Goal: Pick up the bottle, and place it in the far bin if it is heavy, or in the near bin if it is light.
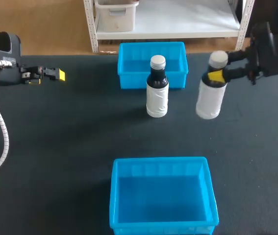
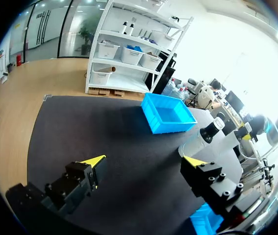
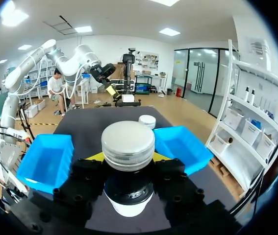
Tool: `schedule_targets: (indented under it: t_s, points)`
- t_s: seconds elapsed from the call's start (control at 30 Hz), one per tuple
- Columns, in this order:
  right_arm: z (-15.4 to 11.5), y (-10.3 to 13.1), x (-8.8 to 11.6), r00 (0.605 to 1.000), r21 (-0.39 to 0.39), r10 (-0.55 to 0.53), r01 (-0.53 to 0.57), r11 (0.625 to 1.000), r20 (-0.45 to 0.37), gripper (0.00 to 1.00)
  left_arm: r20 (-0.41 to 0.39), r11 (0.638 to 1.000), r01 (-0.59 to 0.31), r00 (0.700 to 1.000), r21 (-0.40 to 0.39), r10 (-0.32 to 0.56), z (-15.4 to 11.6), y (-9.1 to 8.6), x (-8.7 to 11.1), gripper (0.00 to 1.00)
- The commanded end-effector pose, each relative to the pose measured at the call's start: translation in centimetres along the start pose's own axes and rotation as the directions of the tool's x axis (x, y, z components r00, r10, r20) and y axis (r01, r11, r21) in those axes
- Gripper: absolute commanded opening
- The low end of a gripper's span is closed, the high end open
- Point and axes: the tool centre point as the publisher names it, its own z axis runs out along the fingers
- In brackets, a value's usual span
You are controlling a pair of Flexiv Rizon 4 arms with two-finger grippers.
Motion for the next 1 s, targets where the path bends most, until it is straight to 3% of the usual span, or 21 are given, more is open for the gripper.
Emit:
schedule_targets:
  t_s: [0.03,0.4,1.0]
  points:
    - [-0.9,-2.1,-0.7,1.0,-0.009,-0.003,0.003,1.0,0.0,0.0,0.0,1.0,0.0,1.0,0.0,0.0,0.0,0.0,0.0,1.0]
    - [-3.3,-5.0,-1.0,1.0,-0.001,-0.003,0.003,1.0,0.014,0.0,0.0,1.0,0.0,1.0,0.0,0.0,0.0,0.0,0.0,1.0]
    - [-3.6,-5.7,-1.9,1.0,-0.017,-0.008,0.008,1.0,0.015,0.0,0.0,1.0,0.0,1.0,0.0,0.0,0.0,0.0,0.0,1.0]
